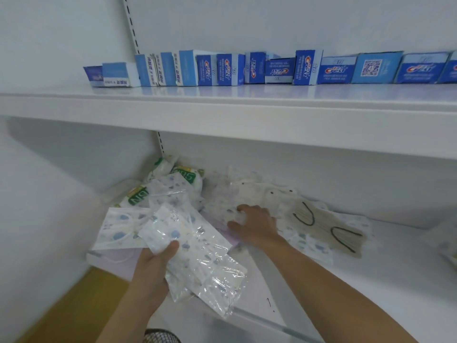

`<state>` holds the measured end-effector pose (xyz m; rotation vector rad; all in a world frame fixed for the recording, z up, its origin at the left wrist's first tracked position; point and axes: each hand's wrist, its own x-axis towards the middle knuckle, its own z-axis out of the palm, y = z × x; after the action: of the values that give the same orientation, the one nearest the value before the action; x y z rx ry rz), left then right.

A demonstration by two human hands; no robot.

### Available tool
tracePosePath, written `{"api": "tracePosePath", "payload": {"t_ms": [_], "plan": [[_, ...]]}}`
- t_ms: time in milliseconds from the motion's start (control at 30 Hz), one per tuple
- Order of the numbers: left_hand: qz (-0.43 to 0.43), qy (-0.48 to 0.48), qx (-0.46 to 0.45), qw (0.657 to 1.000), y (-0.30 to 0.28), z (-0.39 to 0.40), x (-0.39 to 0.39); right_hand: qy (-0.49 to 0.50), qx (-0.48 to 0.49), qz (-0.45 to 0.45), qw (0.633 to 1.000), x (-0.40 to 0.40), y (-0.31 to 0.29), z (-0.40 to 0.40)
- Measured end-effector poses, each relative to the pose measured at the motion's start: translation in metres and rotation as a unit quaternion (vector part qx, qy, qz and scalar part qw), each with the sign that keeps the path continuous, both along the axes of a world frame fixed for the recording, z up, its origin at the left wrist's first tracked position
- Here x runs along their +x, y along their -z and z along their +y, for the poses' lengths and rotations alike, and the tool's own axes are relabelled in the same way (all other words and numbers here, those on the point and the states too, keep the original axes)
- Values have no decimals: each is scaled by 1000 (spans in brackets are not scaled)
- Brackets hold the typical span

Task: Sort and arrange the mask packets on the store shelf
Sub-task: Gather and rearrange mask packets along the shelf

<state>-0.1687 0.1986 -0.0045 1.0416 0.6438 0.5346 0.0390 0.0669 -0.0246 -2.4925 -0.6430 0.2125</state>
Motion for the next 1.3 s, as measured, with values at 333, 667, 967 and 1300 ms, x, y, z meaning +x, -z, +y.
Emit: {"api": "tracePosePath", "payload": {"t_ms": [333, 667, 967, 1300], "plan": [[-4, 18, -34, 999, 9, -12, 14, 107, 288, -53, 950, 2, -14, -33], [-90, 128, -162, 974, -14, -85, 65, -108, 45, -175, 978, -65, -9, -74], [-59, 89, -40, 994, -2, -129, 88, -107, 269, 13, 957, -79, -26, -118], [20, 61, -75, 995, 8, -173, 85, 81, 105, -40, 990, -46, 33, -208]]}}
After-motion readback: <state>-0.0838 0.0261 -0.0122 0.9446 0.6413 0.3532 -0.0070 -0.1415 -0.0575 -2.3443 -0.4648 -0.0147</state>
